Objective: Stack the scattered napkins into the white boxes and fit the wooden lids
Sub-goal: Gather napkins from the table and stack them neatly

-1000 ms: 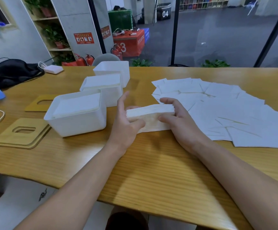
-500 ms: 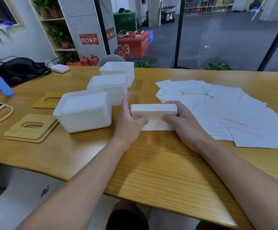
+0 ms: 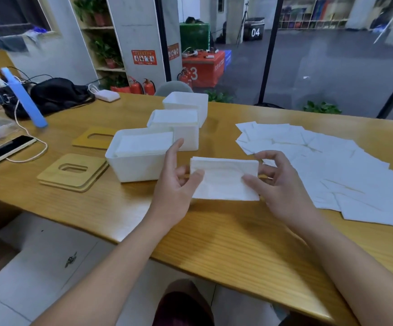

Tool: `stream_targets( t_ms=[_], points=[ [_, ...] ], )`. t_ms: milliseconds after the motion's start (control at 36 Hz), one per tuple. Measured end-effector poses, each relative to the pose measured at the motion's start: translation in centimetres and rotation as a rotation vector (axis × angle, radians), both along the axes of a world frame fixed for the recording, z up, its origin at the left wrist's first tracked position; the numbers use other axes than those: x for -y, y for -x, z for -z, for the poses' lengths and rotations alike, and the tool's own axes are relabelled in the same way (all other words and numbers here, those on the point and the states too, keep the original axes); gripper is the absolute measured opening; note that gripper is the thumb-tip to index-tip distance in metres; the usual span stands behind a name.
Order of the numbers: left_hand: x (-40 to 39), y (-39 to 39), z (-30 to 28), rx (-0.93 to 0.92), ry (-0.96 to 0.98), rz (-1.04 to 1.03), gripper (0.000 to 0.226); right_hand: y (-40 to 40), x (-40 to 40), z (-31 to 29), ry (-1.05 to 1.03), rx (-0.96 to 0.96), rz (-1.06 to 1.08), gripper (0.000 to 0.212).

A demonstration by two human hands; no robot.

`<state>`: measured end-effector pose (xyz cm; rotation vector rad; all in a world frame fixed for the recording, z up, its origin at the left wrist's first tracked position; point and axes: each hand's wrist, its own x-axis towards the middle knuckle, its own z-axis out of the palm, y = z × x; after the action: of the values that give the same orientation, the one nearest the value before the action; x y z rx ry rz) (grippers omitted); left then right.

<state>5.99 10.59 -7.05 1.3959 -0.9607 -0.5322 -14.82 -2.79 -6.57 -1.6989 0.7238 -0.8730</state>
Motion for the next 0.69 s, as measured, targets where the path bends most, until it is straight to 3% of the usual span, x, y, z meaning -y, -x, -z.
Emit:
stream_targets(
  t_ms=[139,306,556,694],
  points=[
    [-3.5,-1.0,-1.1,0.006,-0.083,0.016,0.082,-1.4,-2.0,-0.3,0.057,-0.048,0.039,0.038],
    [-6.6,-3.6,-2.7,-0.036,-0.048,-0.002,0.041,-3.2,-4.8,-1.5,0.242,-0.157,-0.067,0.020],
    [-7.8,-10.9,-5.4,0.231,-0.071,-0.099,0.003,-10.5,-5.4,-5.1,0.227,-0.090,-0.024,0.009],
    [-6.2,-15.0,-7.5,0.400,-0.149,-0.197,0.028,-15.8,-3.5,-6.8,0.209,-0.071,-0.008,0.010]
  ],
)
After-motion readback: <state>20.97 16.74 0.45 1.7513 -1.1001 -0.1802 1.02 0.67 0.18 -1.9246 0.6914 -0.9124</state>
